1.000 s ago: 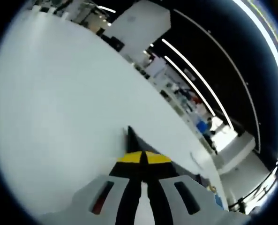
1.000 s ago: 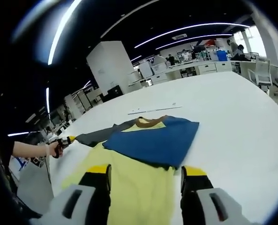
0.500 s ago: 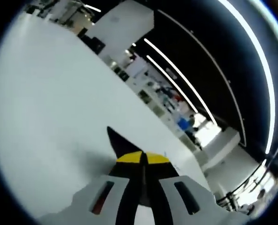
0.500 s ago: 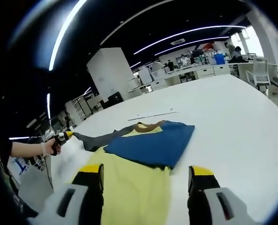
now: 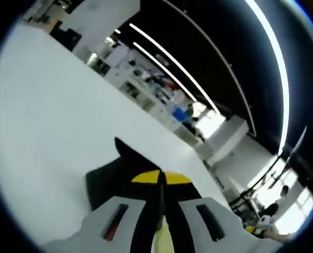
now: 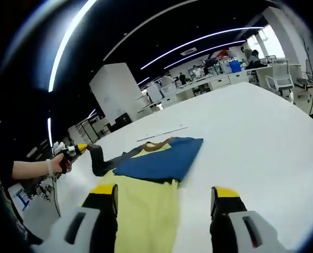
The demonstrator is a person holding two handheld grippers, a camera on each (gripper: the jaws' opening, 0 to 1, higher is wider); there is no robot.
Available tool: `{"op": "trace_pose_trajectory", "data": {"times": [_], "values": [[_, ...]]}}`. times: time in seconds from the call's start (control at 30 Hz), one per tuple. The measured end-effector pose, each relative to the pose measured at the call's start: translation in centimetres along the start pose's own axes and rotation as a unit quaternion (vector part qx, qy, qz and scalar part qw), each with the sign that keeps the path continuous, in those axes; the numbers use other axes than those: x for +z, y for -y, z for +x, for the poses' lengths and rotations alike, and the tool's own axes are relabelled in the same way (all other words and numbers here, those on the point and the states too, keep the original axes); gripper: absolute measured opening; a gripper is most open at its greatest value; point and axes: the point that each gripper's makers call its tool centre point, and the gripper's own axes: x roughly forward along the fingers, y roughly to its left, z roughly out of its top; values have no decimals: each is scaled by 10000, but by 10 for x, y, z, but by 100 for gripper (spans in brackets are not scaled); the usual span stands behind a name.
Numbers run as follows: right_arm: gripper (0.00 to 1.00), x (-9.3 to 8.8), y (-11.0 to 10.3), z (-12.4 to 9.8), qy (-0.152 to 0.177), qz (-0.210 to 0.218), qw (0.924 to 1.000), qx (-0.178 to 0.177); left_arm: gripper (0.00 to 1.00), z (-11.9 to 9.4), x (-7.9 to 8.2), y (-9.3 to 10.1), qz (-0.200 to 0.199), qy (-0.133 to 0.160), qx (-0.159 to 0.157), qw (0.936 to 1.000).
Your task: Fold the garment on the visible template until the final outline fits inside the template.
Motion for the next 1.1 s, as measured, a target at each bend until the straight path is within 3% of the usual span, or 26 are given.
{"op": "trace_pose_trajectory", "data": {"times": [0.37,0.8,1.1], "values": [[71,-8,10,-23,241,313,9989,-238,0,53,-48,59,-124,-539,-440,9975],[68,-23,12,-32,129,507,9982,-299,0,108,-86,116,-492,-784,-885,9918],[69,-23,19,-42,131,582,9977,-316,0,134,-122,163,-623,-1009,-1198,9857]]}}
